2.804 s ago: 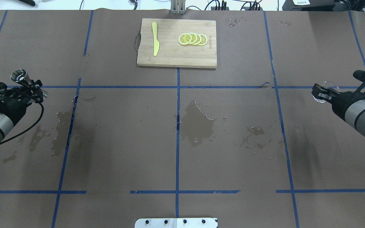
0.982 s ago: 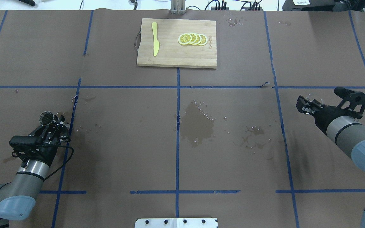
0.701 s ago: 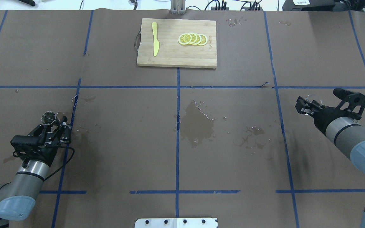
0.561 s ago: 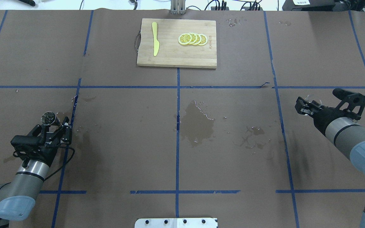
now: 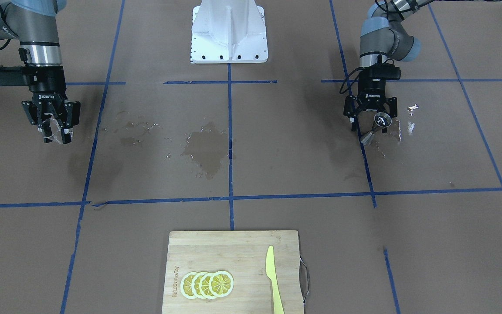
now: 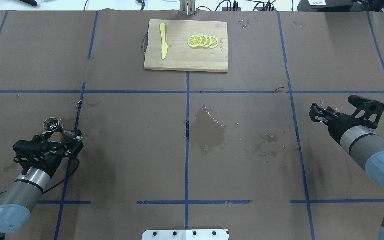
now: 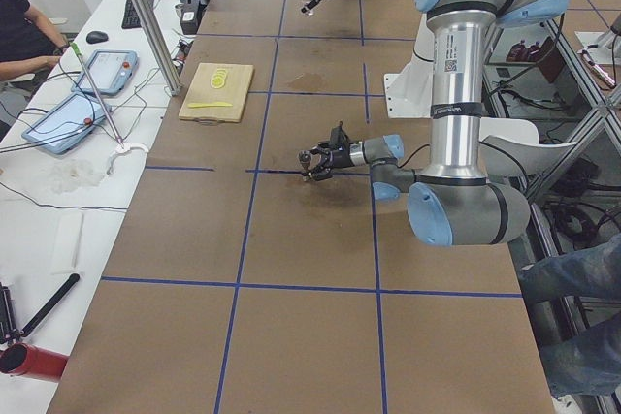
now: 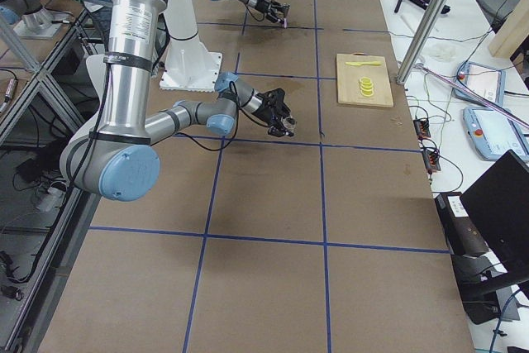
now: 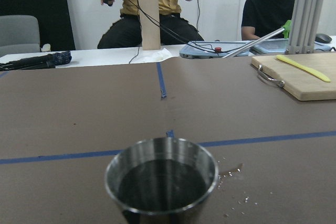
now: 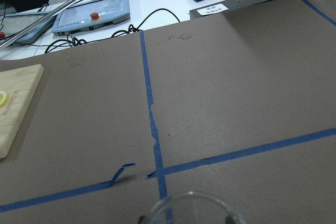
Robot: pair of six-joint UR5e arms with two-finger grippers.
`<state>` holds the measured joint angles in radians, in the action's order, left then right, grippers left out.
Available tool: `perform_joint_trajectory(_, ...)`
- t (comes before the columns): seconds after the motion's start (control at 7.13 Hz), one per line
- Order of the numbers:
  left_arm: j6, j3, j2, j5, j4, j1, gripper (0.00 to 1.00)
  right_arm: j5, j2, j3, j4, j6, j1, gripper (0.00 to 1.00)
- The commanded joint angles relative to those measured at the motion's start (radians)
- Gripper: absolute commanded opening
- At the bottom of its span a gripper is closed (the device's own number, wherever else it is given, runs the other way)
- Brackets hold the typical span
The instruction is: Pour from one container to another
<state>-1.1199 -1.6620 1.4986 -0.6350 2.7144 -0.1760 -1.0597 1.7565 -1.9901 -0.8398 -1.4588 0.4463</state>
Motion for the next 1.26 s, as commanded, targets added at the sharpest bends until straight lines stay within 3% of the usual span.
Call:
perform_joint_trajectory(0.0, 0.037, -0.042, -0.032, -0.124, 0.001, -0.005, 1.00, 0.018, 0.000, 0.005, -0.001, 0.000, -0.012, 0.00)
perform_joint_trajectory(0.42, 0.076, -0.056, -0.107, -0.237, -0.001, -0.005, 1.00, 0.049, 0.000, 0.008, -0.001, 0.000, -0.034, 0.00)
perform_joint_trajectory(1.12, 0.104, -0.227, -0.219, -0.512, -0.008, -0.026, 1.00, 0.104, 0.000, 0.039, -0.001, 0.000, -0.073, 0.00)
